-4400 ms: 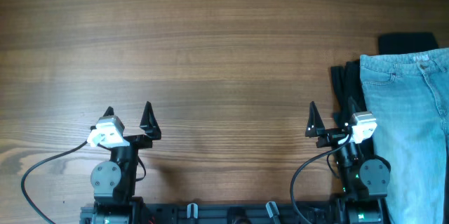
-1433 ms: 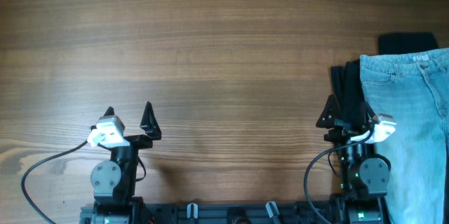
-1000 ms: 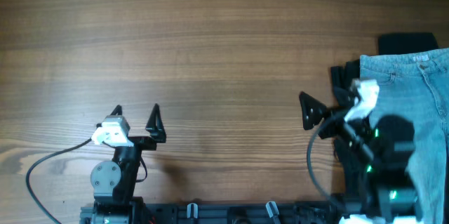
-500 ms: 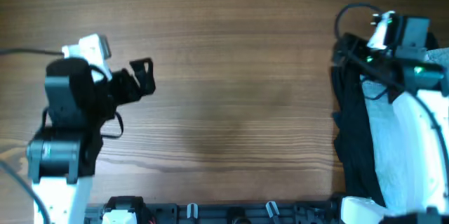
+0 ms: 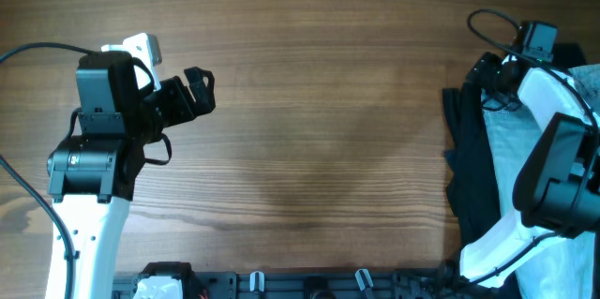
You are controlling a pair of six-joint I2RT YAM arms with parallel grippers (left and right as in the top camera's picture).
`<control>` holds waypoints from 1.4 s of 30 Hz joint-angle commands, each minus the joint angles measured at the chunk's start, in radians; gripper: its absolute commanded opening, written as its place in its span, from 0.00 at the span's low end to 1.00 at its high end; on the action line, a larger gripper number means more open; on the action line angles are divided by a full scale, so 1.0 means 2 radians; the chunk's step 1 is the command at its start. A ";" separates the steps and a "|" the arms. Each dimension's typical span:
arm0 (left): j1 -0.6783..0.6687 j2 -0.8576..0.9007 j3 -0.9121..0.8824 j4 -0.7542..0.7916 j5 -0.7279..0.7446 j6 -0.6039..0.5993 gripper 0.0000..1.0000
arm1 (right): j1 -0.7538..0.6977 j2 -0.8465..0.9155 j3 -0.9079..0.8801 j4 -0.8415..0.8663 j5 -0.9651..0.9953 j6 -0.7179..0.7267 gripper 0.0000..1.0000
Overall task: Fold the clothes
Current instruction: 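Grasp the shorts with the right gripper and drag them onto the table center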
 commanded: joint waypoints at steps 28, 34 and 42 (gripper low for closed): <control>0.047 -0.163 0.089 -0.010 -0.051 0.041 1.00 | 0.601 -0.267 0.010 -0.005 -0.070 -0.033 0.80; 0.047 -0.110 0.089 -0.040 0.002 0.043 0.98 | 0.538 -0.359 0.039 -0.034 0.035 -0.032 0.90; -0.058 0.237 0.089 0.026 0.066 0.135 0.91 | 0.447 -0.459 0.039 -0.111 0.045 0.007 0.90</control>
